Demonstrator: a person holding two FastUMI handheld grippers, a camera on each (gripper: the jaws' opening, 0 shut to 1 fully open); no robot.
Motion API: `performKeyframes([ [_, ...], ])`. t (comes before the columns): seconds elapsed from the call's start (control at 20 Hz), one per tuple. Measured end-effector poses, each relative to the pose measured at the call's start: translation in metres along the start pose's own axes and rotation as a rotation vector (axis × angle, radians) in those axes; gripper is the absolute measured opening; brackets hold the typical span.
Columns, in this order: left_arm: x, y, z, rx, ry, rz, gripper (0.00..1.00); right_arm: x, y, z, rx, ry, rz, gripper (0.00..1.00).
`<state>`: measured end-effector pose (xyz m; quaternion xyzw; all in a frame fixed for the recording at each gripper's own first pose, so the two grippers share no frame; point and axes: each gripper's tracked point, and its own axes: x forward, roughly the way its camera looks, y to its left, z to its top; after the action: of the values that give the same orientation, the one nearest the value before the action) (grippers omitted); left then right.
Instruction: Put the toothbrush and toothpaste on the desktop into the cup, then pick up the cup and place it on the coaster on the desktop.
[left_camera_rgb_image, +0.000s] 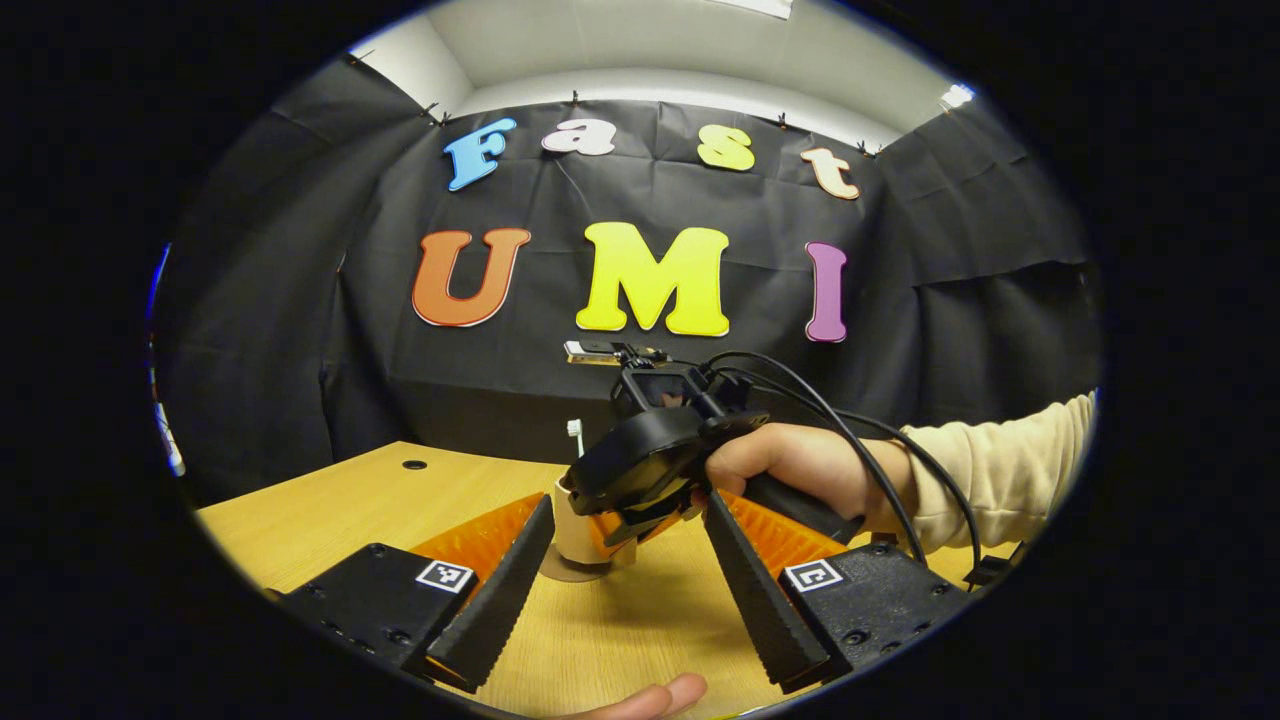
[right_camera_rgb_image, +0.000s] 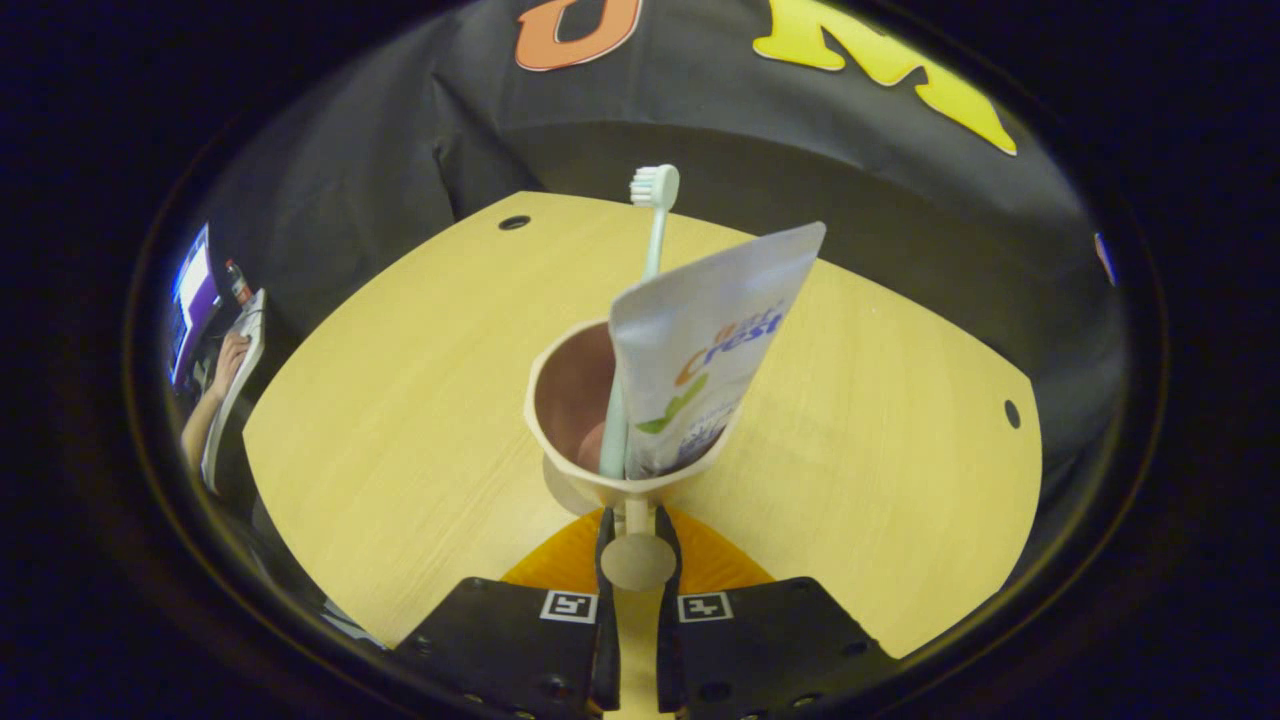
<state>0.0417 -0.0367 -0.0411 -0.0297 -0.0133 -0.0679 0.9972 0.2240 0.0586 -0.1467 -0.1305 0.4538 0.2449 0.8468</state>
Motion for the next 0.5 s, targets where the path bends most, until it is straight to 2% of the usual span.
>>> performKeyframes([
  [0.2,-0.005,-0.01,0.002,0.006,-0.002,-0.031,0.97,-0.008,0.0,0.001,0.012,0.011,-0.001,0.14],
  [0.3,-0.006,-0.016,-0.003,-0.005,0.011,-0.047,0.96,-0.008,-0.002,0.002,0.001,-0.007,-0.027,0.14],
  [0.35,-0.007,-0.016,-0.003,-0.01,0.015,-0.047,1.0,-0.007,-0.001,0.001,-0.001,-0.006,-0.037,0.14],
  [0.4,-0.007,-0.017,-0.003,-0.018,0.017,-0.051,0.96,-0.007,0.001,0.001,-0.001,-0.003,-0.036,0.14],
  [0.5,-0.01,-0.021,-0.002,-0.03,0.019,-0.062,0.96,-0.006,0.0,0.001,-0.01,-0.002,-0.029,0.16],
])
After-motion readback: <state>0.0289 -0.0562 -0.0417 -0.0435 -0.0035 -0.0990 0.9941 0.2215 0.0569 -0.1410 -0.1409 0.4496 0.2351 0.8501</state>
